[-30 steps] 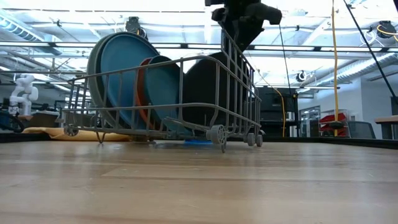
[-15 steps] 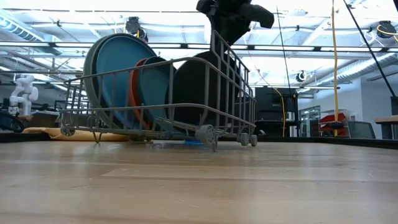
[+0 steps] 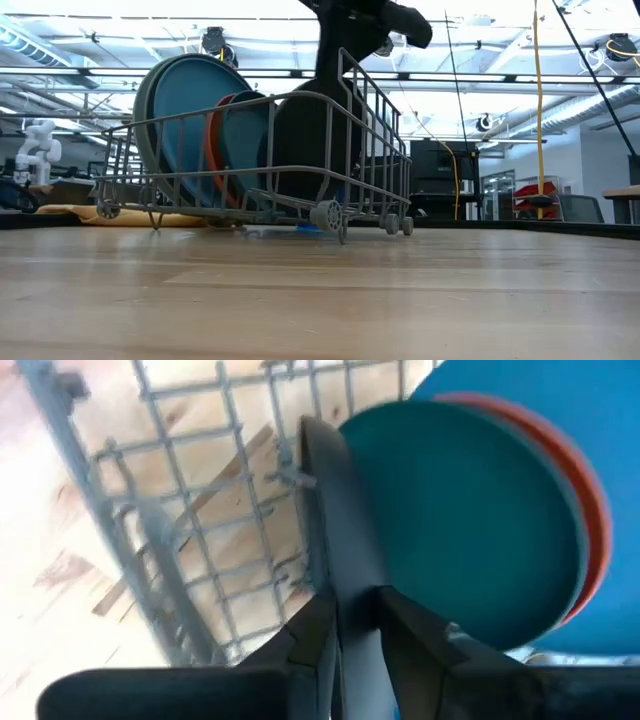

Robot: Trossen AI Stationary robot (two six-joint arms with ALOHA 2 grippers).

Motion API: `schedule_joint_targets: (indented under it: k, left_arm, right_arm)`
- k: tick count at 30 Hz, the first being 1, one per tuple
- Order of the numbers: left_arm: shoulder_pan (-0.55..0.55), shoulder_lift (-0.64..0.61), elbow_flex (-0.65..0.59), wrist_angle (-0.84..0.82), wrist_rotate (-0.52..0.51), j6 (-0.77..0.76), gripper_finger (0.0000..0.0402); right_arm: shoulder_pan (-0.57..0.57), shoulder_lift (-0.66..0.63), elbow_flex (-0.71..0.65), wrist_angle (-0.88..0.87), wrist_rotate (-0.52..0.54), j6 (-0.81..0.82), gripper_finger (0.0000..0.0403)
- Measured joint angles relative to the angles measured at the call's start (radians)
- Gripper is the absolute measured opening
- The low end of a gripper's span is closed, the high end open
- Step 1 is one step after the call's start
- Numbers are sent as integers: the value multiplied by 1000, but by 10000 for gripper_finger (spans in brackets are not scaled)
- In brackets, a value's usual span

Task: Sort dishes
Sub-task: Put the black plate into the dish rack, then return to Home Position

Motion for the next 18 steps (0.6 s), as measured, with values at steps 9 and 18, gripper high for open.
schedule_joint_targets:
  k: [9,18]
  left_arm:
    - [0,0,0,0,0,-1,123]
    - [0,0,0,0,-1,-6,123]
  right_arm:
    - [32,14,0,35,38,-59,138]
    - [36,15,0,56,105,-68,220]
